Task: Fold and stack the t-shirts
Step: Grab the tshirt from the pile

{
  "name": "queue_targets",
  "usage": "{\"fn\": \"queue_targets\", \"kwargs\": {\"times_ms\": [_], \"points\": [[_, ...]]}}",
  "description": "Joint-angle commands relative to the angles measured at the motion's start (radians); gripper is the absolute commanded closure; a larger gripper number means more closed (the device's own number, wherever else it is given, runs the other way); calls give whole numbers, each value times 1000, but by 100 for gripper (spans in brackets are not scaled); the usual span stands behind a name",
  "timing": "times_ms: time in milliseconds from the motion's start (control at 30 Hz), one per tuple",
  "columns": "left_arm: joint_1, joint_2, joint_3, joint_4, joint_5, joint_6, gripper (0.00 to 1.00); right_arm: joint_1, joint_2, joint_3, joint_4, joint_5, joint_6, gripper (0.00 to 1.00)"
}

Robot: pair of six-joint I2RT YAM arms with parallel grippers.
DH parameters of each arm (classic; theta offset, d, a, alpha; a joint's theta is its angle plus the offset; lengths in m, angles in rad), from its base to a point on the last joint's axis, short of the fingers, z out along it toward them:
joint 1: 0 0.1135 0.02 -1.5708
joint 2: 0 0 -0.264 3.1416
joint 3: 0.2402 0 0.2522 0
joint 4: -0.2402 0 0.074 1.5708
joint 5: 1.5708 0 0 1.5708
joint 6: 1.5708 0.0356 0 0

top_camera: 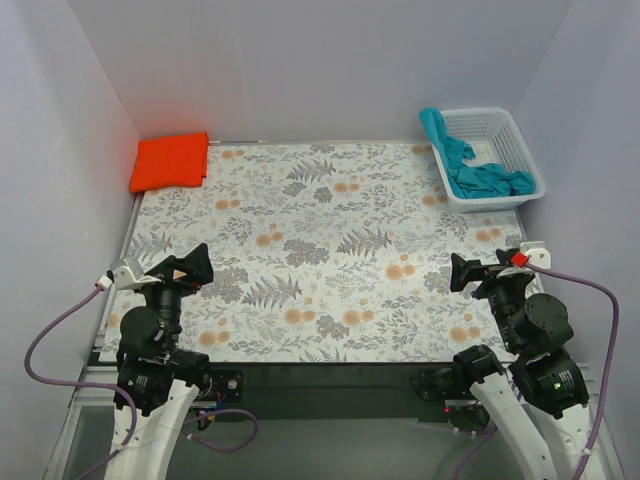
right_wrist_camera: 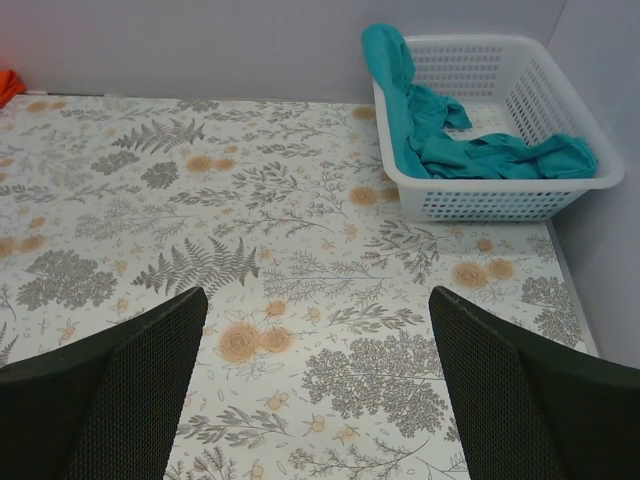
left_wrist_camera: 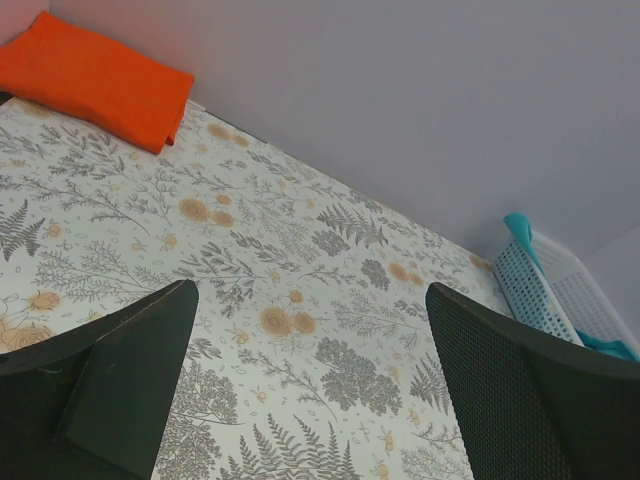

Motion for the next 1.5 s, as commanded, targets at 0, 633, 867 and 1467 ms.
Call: {"fn": "queue_targets", "kwargs": {"times_ms": [0, 633, 867, 1467], "points": [[-3, 9, -4, 15, -9, 1, 2, 0, 48, 10, 99, -17, 4, 2], [-3, 14, -24, 29, 45, -8, 2, -182, 1128, 524, 360, -22, -5, 5], [-4, 27, -30, 42, 60, -4, 2, -420, 1485, 782, 360, -161, 59, 13], [-4, 139, -30, 45, 81, 13, 2, -566, 2147, 1122, 338, -306, 68, 33]]}}
